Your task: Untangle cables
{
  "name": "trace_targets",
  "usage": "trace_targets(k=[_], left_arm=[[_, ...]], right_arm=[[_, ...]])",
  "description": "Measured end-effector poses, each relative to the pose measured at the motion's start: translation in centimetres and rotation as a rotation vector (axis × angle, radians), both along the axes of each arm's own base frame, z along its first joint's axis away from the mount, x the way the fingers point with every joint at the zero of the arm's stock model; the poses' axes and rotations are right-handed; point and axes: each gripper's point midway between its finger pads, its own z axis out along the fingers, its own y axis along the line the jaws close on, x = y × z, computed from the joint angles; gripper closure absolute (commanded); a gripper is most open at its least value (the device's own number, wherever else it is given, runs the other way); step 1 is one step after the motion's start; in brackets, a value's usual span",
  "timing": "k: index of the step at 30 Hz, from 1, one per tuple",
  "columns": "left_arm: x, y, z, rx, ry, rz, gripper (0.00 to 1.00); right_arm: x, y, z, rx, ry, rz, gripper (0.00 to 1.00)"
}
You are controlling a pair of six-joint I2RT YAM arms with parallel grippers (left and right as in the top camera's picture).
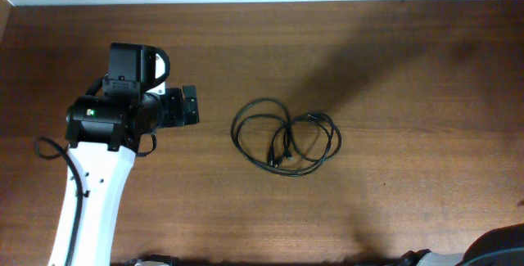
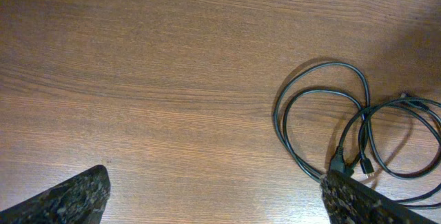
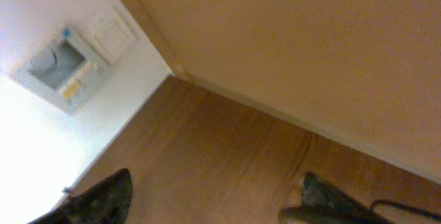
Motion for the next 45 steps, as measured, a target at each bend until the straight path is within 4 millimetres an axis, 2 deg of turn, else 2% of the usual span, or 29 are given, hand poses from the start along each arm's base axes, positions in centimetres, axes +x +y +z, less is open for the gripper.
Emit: trace_targets(k=[2, 7, 11, 15, 18, 21, 26, 27, 28, 31, 34, 39, 45], left_arm=[[0.0, 0.0, 0.0, 0.001, 0.000, 0.000, 0.01], [0.0, 0.0, 0.0, 0.000, 0.000, 0.000, 0.01], [0.0, 0.0, 0.0, 0.001, 0.000, 0.000, 0.01], [0.0, 0.0, 0.0, 0.001, 0.000, 0.000, 0.01], [0.0, 0.0, 0.0, 0.001, 0.000, 0.000, 0.01], [0.0, 0.0, 0.0, 0.000, 0.000, 0.000, 0.01], [0.0, 0.0, 0.0, 0.000, 0.000, 0.000, 0.01], [0.0, 0.0, 0.0, 0.001, 0.000, 0.000, 0.01], [0.0, 0.0, 0.0, 0.001, 0.000, 0.000, 0.01], [0.0, 0.0, 0.0, 0.000, 0.000, 0.000, 0.01], [0.0, 0.0, 0.0, 0.000, 0.000, 0.000, 0.01], [0.0, 0.0, 0.0, 0.001, 0.000, 0.000, 0.01], [0.0, 0.0, 0.0, 0.001, 0.000, 0.000, 0.01]], right_arm=[[-0.3, 0.3, -0.7, 0.025, 0.024, 0.000, 0.00], [-1.6, 1.7, -3.5, 0.137, 0.108, -0.010, 0.01], [-2.2, 2.4, -4.7, 0.203, 0.127, -0.028, 0.01], [-1.5, 4.2, -5.4, 0.284, 0.109, 0.048, 0.01], [0.1, 6.9, -5.7, 0.367, 0.075, 0.177, 0.01], [2.0, 11.7, -6.2, 0.451, 0.090, 0.343, 0.01], [3.9, 22.3, -7.9, 0.555, 0.230, 0.639, 0.01], [3.9, 23.8, -8.2, 0.563, 0.258, 0.683, 0.01], [3.9, 26.5, -8.6, 0.574, 0.303, 0.759, 0.01], [3.7, 32.3, -9.7, 0.583, 0.406, 0.921, 0.01], [3.2, 36.8, -10.7, 0.578, 0.483, 1.042, 0.01], [1.6, 41.7, -13.5, 0.605, 0.598, 1.147, 0.01], [-0.8, 45.1, -17.7, 0.657, 0.743, 1.195, 0.01]])
